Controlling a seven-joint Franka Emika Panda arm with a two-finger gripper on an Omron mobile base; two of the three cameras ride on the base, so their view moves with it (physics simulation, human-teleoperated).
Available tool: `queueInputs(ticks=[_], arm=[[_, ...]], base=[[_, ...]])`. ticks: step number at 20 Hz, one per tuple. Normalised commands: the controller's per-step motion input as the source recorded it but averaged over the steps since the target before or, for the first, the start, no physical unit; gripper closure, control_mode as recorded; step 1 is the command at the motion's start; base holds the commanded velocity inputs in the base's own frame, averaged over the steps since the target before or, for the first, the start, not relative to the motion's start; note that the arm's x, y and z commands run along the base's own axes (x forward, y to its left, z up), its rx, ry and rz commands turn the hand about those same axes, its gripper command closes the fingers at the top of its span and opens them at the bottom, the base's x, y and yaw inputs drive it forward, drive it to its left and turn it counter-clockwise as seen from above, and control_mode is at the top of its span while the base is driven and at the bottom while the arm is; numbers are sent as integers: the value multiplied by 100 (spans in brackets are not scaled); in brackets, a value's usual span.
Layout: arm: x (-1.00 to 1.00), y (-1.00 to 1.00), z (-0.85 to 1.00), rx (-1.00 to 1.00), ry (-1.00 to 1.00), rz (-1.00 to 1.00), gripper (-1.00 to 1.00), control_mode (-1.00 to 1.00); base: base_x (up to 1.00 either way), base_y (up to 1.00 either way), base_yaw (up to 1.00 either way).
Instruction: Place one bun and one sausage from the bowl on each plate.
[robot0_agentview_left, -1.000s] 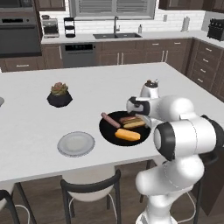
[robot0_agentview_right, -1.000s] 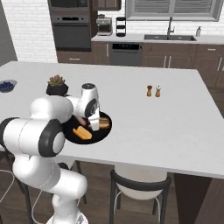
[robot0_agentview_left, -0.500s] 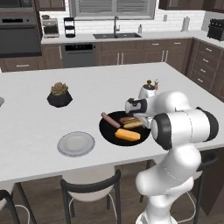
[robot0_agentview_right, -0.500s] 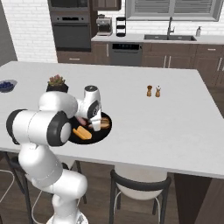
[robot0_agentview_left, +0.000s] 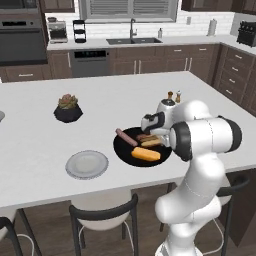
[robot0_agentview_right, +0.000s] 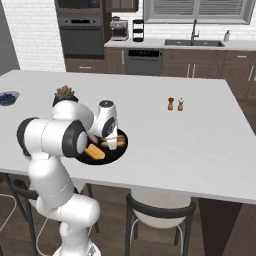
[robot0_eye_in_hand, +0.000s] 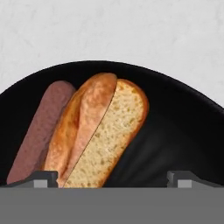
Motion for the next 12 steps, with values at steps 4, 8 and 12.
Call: queueInputs(ticks=[4,8,12], arm=[[23,0,-18,0,-1,0,-100,-100],[31,0,-24,0,-4,-2,-100,-100],[13,0,-14,0,0,0,-100,-100]], base=[[0,0,0],[0,0,0],[0,0,0]])
